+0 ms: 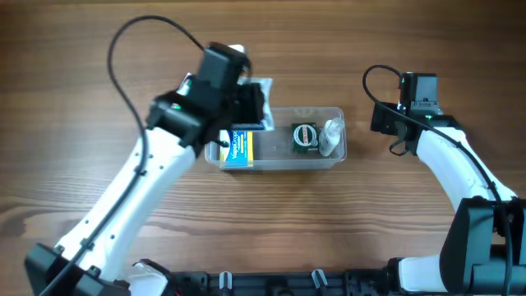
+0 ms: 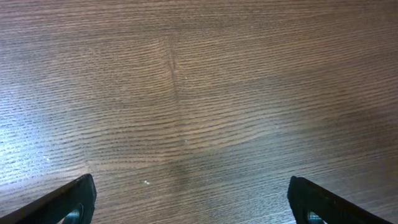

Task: Pack container
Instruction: 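Lift the Hansaplast box and carry it into the container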

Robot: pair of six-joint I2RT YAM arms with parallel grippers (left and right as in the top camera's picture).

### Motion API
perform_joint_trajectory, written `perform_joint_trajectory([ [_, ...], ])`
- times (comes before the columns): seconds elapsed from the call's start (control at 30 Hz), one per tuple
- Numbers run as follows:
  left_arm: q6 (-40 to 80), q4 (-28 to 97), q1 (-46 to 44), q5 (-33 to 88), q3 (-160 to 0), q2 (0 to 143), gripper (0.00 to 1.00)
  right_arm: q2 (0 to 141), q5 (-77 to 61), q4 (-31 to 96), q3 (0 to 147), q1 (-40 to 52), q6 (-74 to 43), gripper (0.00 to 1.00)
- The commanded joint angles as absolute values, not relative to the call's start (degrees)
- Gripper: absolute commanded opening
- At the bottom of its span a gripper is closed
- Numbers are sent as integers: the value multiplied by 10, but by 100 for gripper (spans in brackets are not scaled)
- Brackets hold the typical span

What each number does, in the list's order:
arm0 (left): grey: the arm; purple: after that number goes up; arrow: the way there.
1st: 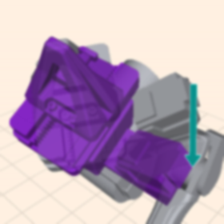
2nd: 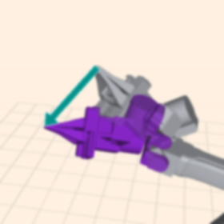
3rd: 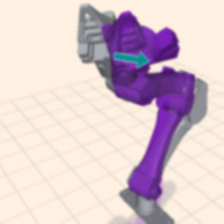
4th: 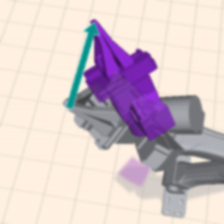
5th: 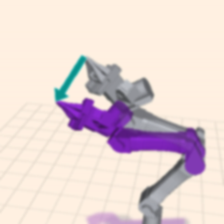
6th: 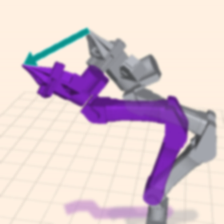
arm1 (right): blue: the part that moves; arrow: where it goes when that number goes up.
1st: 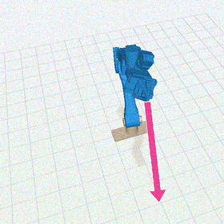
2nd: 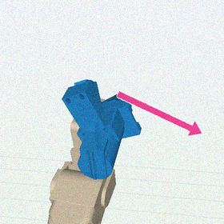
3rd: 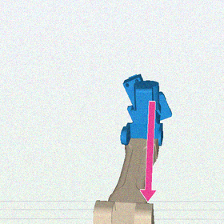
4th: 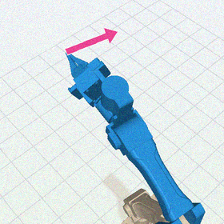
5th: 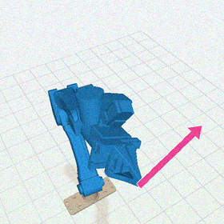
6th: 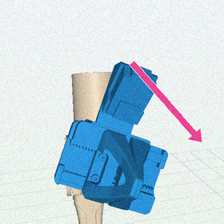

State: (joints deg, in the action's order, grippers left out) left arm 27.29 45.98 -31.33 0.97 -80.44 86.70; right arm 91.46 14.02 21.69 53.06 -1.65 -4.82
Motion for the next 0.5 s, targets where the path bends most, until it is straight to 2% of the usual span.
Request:
perform_joint_trajectory([
  [0.0, 336, 456, -366, -51, -813, 911, 62, 919, 150, 215, 528, -16, -45, 100],
  [0.23, 336, 437, -395, -57, -813, 997, 60, 919, 150, 215, 528, -16, -45, 100],
  [0.4, 335, 444, -395, -63, -813, 1010, 46, 919, 150, 215, 528, -16, -45, 100],
  [0.47, 335, 449, -395, -72, -813, 1011, 45, 919, 150, 215, 528, -16, -45, 100],
])
